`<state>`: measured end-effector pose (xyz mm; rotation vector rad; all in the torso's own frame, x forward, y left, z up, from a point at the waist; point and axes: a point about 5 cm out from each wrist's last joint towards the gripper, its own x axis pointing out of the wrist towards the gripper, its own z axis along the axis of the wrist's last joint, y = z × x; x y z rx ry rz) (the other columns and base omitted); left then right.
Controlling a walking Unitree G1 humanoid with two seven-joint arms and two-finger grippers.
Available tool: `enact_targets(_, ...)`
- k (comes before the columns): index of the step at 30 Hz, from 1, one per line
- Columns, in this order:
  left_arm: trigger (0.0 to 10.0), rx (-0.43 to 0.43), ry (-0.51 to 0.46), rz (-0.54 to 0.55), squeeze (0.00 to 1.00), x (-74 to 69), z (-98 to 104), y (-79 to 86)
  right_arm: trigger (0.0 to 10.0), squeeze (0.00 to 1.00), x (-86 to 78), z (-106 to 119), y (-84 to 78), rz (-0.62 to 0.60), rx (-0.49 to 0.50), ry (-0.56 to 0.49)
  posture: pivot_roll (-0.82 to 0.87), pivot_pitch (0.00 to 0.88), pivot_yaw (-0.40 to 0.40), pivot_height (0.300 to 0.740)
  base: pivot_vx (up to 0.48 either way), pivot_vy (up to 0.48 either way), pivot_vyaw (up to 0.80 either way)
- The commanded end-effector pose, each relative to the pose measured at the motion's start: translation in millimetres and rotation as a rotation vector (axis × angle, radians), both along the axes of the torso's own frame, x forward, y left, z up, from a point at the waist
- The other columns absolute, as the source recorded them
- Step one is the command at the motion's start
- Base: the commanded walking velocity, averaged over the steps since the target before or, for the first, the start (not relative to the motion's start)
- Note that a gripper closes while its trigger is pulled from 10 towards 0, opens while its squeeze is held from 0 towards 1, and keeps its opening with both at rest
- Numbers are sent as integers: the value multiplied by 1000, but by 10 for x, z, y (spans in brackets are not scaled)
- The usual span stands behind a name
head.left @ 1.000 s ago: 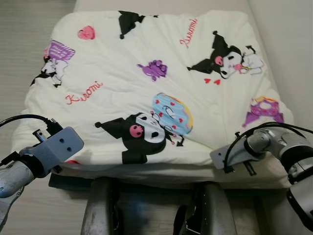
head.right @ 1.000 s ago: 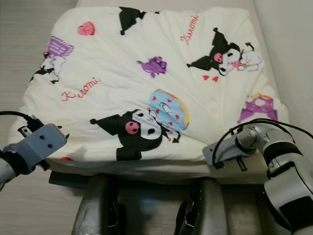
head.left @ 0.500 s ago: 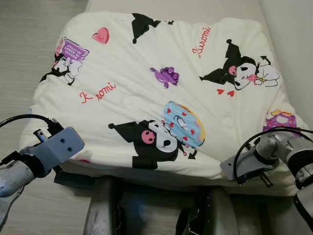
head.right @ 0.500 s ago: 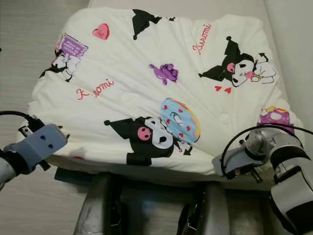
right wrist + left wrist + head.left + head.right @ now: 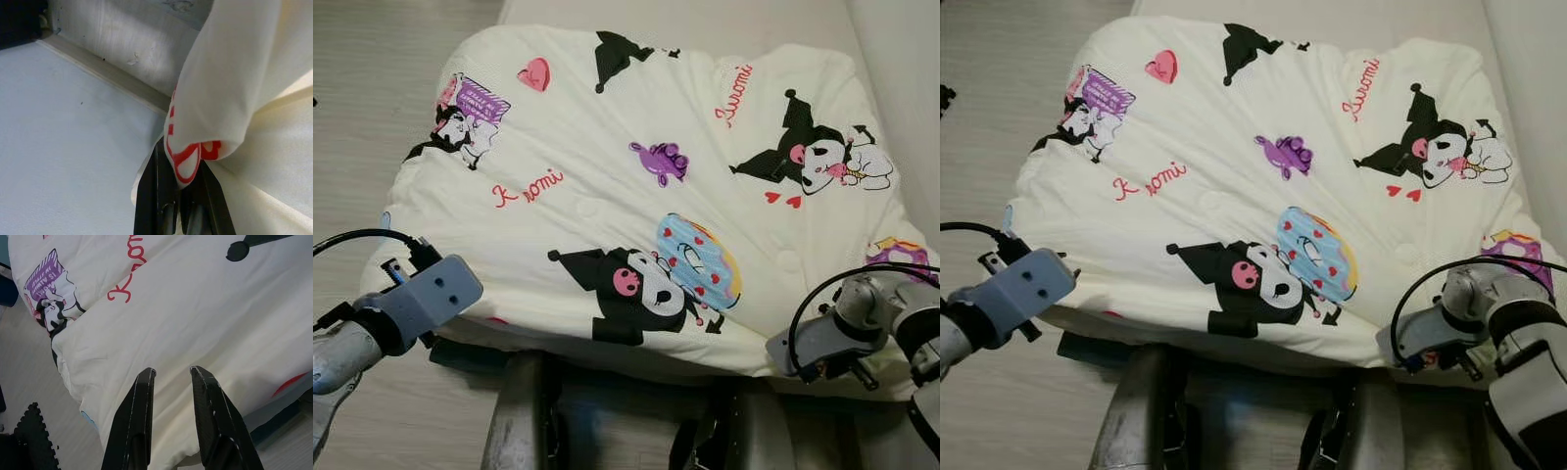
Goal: Clean up the room
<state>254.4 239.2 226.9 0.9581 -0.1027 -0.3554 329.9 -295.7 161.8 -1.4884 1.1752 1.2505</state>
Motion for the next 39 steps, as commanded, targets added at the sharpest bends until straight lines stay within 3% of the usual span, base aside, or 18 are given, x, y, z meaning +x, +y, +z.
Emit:
enact_targets(1,10000,-3,33,-16,0,-23,-87,-27,3176,0,-547,-413,-493,-156,-174,319,94,486,-38,564,0,0,0)
enact_targets(2,10000,-2,33,-16,0,-20,-86,-25,10000,243,-507,-435,-447,-156,-139,275,95,486,-37,564,0,0,0)
enact_targets(3,10000,-2,31,-17,0,-18,-83,-23,10000,1000,-477,-449,-404,-170,-112,255,96,485,-36,564,0,0,0)
enact_targets(9,10000,-2,28,-20,0,-14,-75,-22,10000,1000,-390,-427,-315,-169,-77,209,94,484,-35,564,0,0,0)
enact_targets(10,10000,-3,27,-21,0,-13,-73,-23,10000,0,-371,-412,-306,-170,-76,200,95,484,-34,564,0,0,0)
enact_targets(14,10000,-10,21,-29,0,-14,-64,-35,10000,0,-328,-354,-273,-183,-51,193,96,484,-35,564,0,0,0)
enact_targets(20,10000,-70,-1,-73,0,-27,-15,-84,10000,0,-190,-148,-34,-220,193,225,94,488,-32,564,0,0,0)
enact_targets(22,10000,-88,-18,-74,0,-14,15,-94,10000,0,4,47,271,-265,485,189,92,487,-31,564,0,0,0)
enact_targets(23,10000,-101,-30,-74,0,-1,36,-102,10000,0,144,221,475,-295,695,132,94,486,-32,564,0,0,0)
enact_targets(24,10000,-101,-30,-74,0,-1,36,-102,10000,0,144,221,475,-295,695,132,94,486,-32,564,0,0,0)
enact_targets(26,10000,-120,-45,-75,0,17,68,-113,10000,0,274,508,739,-327,1000,99,97,487,-33,564,0,0,0)
enact_targets(27,10000,-120,-45,-75,0,17,68,-113,10000,0,274,508,739,-327,1000,99,97,487,-33,564,0,0,0)
enact_targets(28,10000,-129,-50,-79,0,20,84,-119,10000,0,294,657,849,-335,1147,122,95,487,-33,564,0,0,0)
enact_targets(30,10000,-129,-50,-79,0,20,84,-119,10000,0,294,657,849,-335,1147,122,95,487,-33,564,0,0,0)
enact_targets(33,10000,-152,-57,-77,0,22,93,-111,10000,0,410,977,1004,-386,1504,137,92,486,-33,564,0,0,0)
enact_targets(36,10000,-147,-55,-75,0,24,82,-106,10000,0,435,976,1007,-388,1554,116,92,486,-33,564,0,0,0)
enact_targets(37,10000,-132,-55,-66,0,31,66,-96,10000,0,494,875,1016,-463,1562,13,90,488,-30,564,0,0,0)
enact_targets(39,10000,-102,-55,-44,0,57,33,-77,10000,0,636,585,1002,-696,1489,-327,88,493,-26,564,0,0,0)
